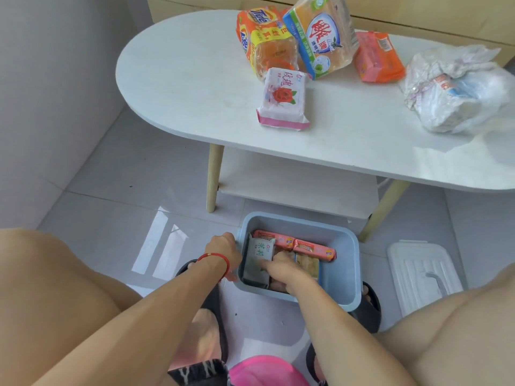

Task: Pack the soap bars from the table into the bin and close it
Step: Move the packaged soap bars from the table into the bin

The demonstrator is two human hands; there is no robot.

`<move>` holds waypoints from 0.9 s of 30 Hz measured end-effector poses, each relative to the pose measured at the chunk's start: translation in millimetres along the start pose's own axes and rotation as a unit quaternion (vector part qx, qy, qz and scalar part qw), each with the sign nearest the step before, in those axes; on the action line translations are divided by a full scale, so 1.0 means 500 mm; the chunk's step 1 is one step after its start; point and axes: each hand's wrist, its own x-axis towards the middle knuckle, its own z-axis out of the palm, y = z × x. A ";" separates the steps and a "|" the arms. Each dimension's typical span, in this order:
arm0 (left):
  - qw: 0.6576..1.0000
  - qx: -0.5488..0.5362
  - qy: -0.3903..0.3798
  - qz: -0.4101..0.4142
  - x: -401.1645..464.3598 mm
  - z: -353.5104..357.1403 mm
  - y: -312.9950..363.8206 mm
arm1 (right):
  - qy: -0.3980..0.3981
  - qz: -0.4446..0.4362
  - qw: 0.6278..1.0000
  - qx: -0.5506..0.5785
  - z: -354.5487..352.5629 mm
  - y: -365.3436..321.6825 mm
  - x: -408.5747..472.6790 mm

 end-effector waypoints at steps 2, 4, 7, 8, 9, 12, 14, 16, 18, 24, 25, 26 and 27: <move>1.000 0.021 0.011 0.006 -0.004 0.002 0.001 | -0.041 0.019 0.997 0.060 -0.008 0.009 -0.006; 0.999 0.040 0.027 0.016 -0.007 0.008 0.001 | -0.034 0.008 0.998 0.044 -0.012 0.013 -0.012; 0.997 0.063 0.044 0.025 -0.013 0.014 0.003 | 0.023 -0.040 0.996 -0.076 0.012 -0.004 -0.026; 0.996 0.066 0.050 0.026 -0.015 0.016 0.003 | 0.040 -0.051 0.993 -0.097 0.026 -0.012 -0.030; 0.996 0.068 0.054 0.026 -0.018 0.017 0.004 | 0.055 -0.055 0.991 -0.113 0.039 -0.018 -0.032; 0.996 0.063 0.054 0.021 -0.021 0.020 0.004 | 0.105 -0.042 0.982 -0.152 0.061 -0.023 -0.030; 0.998 0.040 0.045 0.014 -0.021 0.021 0.000 | 0.105 -0.041 0.983 -0.144 0.056 -0.018 -0.023; 0.999 0.006 0.033 0.002 -0.019 0.022 -0.002 | 0.071 -0.035 0.991 -0.106 0.032 -0.008 -0.019; 0.999 -0.031 0.023 -0.009 -0.016 0.021 -0.004 | 0.035 -0.017 0.997 -0.070 -0.006 0.014 -0.014; 0.999 -0.032 0.023 -0.008 -0.010 0.025 -0.001 | 0.081 0.085 0.993 0.019 -0.127 0.082 -0.014; 0.999 -0.022 0.025 -0.006 -0.009 0.025 0.001 | 0.083 0.087 0.992 -0.034 -0.136 0.084 -0.012; 1.000 -0.014 0.027 -0.003 -0.008 0.024 0.002 | 0.081 0.083 0.990 -0.083 -0.138 0.082 -0.012; 1.000 -0.009 0.030 -0.001 -0.007 0.023 0.003 | 0.074 0.070 0.987 -0.124 -0.133 0.075 -0.013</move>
